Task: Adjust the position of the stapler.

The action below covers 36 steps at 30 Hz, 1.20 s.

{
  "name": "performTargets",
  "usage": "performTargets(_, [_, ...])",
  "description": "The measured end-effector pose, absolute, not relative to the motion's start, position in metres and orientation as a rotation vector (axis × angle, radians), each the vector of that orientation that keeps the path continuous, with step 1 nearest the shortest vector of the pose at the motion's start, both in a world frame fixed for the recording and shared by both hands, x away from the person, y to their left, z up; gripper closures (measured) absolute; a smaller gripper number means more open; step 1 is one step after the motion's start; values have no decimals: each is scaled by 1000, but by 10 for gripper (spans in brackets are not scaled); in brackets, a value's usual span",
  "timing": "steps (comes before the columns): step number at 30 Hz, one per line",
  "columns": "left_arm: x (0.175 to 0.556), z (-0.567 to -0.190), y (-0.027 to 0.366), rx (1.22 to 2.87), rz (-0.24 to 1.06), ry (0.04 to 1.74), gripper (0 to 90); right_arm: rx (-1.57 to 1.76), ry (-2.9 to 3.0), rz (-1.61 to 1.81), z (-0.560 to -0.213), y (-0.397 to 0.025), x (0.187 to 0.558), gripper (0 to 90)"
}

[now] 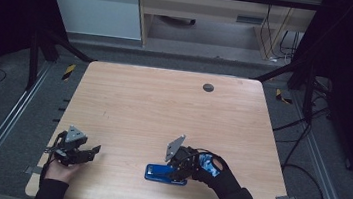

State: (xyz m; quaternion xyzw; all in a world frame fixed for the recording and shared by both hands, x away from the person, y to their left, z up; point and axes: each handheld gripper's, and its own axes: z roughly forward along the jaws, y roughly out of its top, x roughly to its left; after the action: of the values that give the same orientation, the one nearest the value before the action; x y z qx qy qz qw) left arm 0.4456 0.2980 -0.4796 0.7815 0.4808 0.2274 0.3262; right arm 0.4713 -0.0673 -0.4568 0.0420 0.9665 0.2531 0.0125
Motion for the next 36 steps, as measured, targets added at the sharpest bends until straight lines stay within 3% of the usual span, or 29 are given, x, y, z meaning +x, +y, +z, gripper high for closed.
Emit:
performTargets(6, [446, -480, 297, 2049, 595, 1263, 374, 188, 2969, 837, -453, -72, 469, 537])
performTargets(15, [446, -480, 297, 2052, 593, 1260, 374, 166, 3033, 810, -459, -64, 473, 632])
performTargets(36, [446, -480, 297, 2055, 595, 1256, 375, 16, 3012, 816, -457, -58, 469, 658])
